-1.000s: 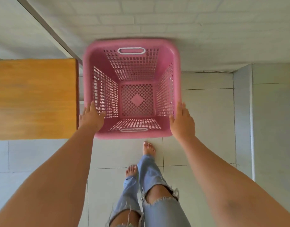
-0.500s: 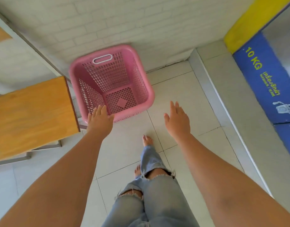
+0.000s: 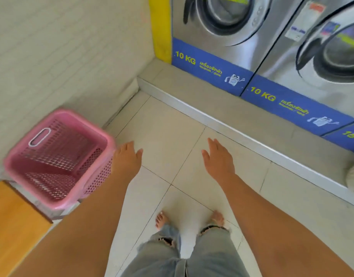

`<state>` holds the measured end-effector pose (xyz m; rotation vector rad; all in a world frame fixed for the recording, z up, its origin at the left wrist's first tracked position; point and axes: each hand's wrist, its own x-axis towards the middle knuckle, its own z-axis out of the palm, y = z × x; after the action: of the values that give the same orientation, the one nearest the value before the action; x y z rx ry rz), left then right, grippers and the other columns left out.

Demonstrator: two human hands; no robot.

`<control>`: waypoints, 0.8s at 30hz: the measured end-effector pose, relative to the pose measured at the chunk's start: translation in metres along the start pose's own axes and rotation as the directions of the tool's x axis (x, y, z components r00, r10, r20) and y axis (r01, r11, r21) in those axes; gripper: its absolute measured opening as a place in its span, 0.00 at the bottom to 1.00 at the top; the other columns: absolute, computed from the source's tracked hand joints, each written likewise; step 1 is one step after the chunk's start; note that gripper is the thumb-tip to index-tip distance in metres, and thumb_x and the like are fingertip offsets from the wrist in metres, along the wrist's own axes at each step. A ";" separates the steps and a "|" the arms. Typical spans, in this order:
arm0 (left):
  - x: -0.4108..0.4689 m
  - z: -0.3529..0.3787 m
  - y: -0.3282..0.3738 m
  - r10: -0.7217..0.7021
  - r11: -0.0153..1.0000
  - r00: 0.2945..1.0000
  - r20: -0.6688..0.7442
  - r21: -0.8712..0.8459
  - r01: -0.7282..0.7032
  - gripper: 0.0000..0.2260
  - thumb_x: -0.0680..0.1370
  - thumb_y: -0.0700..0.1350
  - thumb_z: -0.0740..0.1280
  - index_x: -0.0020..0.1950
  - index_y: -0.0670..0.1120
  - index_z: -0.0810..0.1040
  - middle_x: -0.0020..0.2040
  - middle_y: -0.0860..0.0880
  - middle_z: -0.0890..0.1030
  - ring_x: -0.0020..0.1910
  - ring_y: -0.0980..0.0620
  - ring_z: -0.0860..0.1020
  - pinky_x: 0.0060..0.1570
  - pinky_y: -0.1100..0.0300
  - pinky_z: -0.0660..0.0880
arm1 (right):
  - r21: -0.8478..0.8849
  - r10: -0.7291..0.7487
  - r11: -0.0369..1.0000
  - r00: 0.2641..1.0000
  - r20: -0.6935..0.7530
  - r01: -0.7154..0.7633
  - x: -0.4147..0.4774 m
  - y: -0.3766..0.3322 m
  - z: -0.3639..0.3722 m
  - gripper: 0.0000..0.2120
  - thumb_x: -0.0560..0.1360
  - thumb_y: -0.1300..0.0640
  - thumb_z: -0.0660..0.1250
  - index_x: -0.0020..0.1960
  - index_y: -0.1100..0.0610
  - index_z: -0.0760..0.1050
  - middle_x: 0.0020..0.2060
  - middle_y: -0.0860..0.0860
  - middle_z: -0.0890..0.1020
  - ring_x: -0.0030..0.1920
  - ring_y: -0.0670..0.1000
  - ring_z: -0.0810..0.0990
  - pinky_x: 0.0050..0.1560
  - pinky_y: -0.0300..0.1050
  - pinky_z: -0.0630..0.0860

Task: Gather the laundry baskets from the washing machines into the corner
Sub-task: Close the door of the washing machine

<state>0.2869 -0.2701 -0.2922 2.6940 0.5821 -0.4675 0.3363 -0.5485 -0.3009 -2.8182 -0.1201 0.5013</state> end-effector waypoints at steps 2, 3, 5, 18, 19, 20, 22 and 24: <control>-0.002 0.009 0.044 0.097 0.995 0.995 -0.007 -0.005 -0.097 0.23 0.83 0.50 0.54 0.75 0.38 0.64 0.73 0.37 0.68 0.72 0.37 0.66 0.72 0.45 0.60 | 0.029 0.065 0.998 0.997 -0.031 -0.064 -0.010 0.037 -0.015 0.26 0.82 0.47 0.50 0.78 0.55 0.54 0.77 0.55 0.60 0.75 0.56 0.62 0.72 0.52 0.63; -0.003 0.014 0.066 0.137 0.991 0.991 -0.001 -0.009 -0.137 0.24 0.84 0.51 0.54 0.76 0.39 0.62 0.74 0.38 0.67 0.74 0.38 0.64 0.73 0.46 0.59 | 0.041 0.097 0.995 0.994 -0.043 -0.095 -0.015 0.056 -0.022 0.26 0.82 0.47 0.51 0.78 0.55 0.55 0.77 0.55 0.59 0.75 0.56 0.62 0.72 0.52 0.63; -0.005 0.024 0.111 0.196 0.980 0.981 0.002 -0.027 -0.196 0.24 0.84 0.51 0.54 0.76 0.39 0.62 0.75 0.39 0.66 0.74 0.39 0.64 0.74 0.47 0.60 | 0.077 0.157 0.985 0.986 -0.060 -0.152 -0.022 0.093 -0.038 0.26 0.82 0.47 0.51 0.78 0.55 0.55 0.77 0.54 0.59 0.75 0.56 0.61 0.72 0.51 0.62; -0.012 0.078 0.376 0.357 0.900 0.933 -0.028 -0.255 -0.353 0.23 0.83 0.50 0.57 0.76 0.43 0.64 0.74 0.44 0.68 0.74 0.44 0.65 0.71 0.51 0.63 | 0.285 0.332 0.920 0.922 -0.197 -0.270 0.004 0.287 -0.130 0.23 0.81 0.51 0.56 0.74 0.57 0.62 0.72 0.56 0.68 0.70 0.60 0.67 0.68 0.53 0.65; -0.008 0.080 0.390 0.368 0.894 0.929 -0.028 -0.266 -0.362 0.22 0.83 0.50 0.57 0.76 0.43 0.64 0.74 0.44 0.68 0.74 0.44 0.65 0.71 0.52 0.63 | 0.305 0.340 0.913 0.917 -0.208 -0.270 0.011 0.295 -0.136 0.23 0.81 0.51 0.56 0.74 0.57 0.63 0.72 0.55 0.68 0.69 0.60 0.67 0.68 0.53 0.65; -0.002 0.080 0.403 0.379 0.887 0.925 -0.026 -0.273 -0.372 0.22 0.83 0.50 0.57 0.76 0.44 0.64 0.74 0.45 0.68 0.74 0.44 0.65 0.70 0.52 0.63 | 0.324 0.348 0.907 0.912 -0.217 -0.269 0.020 0.302 -0.143 0.22 0.81 0.51 0.56 0.74 0.57 0.63 0.72 0.55 0.69 0.69 0.60 0.68 0.67 0.53 0.65; 0.015 0.081 0.427 0.404 0.877 0.915 -0.015 -0.279 -0.392 0.22 0.83 0.50 0.58 0.76 0.44 0.65 0.74 0.45 0.68 0.73 0.45 0.66 0.69 0.52 0.64 | 0.355 0.360 0.897 0.902 -0.239 -0.264 0.040 0.316 -0.156 0.22 0.81 0.51 0.56 0.74 0.57 0.63 0.71 0.55 0.70 0.68 0.60 0.68 0.67 0.54 0.65; 0.039 0.082 0.450 0.426 0.865 0.905 -0.014 -0.286 -0.412 0.21 0.83 0.49 0.58 0.75 0.44 0.66 0.73 0.44 0.69 0.71 0.44 0.68 0.67 0.50 0.67 | 0.368 0.373 0.892 0.889 -0.265 -0.264 0.064 0.327 -0.170 0.22 0.81 0.51 0.56 0.74 0.57 0.64 0.71 0.55 0.70 0.68 0.60 0.69 0.67 0.54 0.66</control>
<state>0.5019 -0.6751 -0.2632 2.4242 0.0291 -0.3015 0.4666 -0.8969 -0.2611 -2.5529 0.4677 0.0898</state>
